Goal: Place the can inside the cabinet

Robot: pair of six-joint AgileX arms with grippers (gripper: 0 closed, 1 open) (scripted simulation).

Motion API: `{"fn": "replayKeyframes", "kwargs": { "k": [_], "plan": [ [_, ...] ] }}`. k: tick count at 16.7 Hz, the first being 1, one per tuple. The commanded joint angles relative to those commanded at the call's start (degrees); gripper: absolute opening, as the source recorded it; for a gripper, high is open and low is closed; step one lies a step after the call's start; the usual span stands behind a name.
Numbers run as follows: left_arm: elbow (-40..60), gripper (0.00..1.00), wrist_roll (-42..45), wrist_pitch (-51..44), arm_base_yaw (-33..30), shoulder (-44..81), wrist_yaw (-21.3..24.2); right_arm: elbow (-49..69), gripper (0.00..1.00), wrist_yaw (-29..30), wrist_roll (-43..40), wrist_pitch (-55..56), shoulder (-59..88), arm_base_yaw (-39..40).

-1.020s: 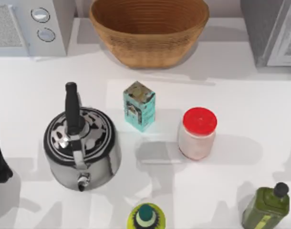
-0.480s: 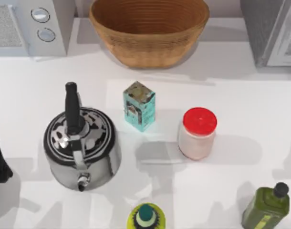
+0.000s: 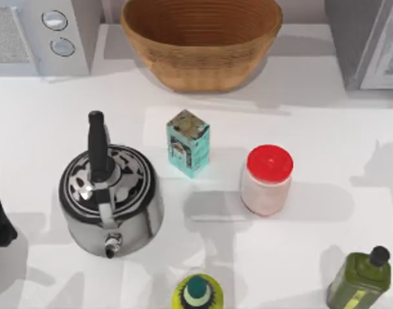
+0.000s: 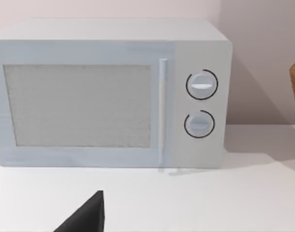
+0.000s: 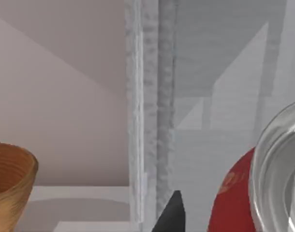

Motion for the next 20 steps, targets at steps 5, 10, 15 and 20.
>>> {"fn": "replayKeyframes", "kwargs": {
  "k": [5,10,15,20],
  "plan": [
    [0.0,1.00,0.0,0.0,0.0,0.0,0.0,21.2,0.00,2.1,0.2,-4.6,13.9,2.0],
    [0.0,1.00,0.0,0.0,0.0,0.0,0.0,43.9,0.00,4.3,0.4,-9.4,30.8,4.1],
    [0.0,1.00,0.0,0.0,0.0,0.0,0.0,59.8,0.00,6.3,0.5,-13.7,43.9,5.9],
    [0.0,1.00,0.0,0.0,0.0,0.0,0.0,63.6,0.00,6.9,0.6,-15.0,46.9,6.4]
  ]
}}
